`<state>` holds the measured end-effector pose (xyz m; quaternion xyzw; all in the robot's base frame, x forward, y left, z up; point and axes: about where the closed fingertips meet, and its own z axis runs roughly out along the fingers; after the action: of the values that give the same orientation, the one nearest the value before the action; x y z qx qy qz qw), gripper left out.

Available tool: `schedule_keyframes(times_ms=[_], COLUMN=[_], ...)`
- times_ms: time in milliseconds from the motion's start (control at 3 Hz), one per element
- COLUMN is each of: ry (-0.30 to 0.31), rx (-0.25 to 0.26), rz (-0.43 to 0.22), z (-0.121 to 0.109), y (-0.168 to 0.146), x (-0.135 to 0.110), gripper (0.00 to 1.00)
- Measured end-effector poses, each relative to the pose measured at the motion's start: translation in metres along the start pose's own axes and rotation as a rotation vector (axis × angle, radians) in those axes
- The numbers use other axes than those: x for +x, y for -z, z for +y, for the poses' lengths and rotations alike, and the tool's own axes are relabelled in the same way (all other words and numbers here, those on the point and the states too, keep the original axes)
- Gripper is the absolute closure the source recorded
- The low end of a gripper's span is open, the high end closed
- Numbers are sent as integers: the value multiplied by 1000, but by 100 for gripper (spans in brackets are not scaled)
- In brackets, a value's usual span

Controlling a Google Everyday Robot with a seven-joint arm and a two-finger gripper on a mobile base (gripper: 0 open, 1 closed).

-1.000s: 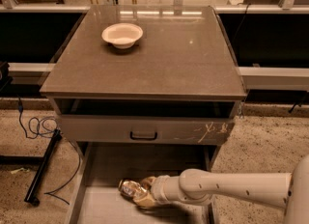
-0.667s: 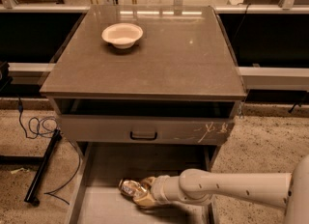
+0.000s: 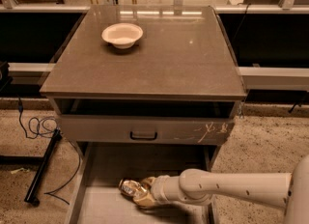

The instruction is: Pick orange can from middle drawer and place on counter

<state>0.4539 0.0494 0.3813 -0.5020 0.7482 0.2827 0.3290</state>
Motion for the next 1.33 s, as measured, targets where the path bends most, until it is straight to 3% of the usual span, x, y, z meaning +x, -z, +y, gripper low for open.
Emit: schedule_keyframes(times_ms=[333, 667, 1000, 1333], ry=[1, 13, 63, 76], rx=[-31, -70, -91, -133], rz=[52, 97, 107, 57], z=[-2, 0, 9, 16], y=[1, 21, 53, 79], x=[-3, -20, -48, -65], gripper=[100, 100, 100, 100])
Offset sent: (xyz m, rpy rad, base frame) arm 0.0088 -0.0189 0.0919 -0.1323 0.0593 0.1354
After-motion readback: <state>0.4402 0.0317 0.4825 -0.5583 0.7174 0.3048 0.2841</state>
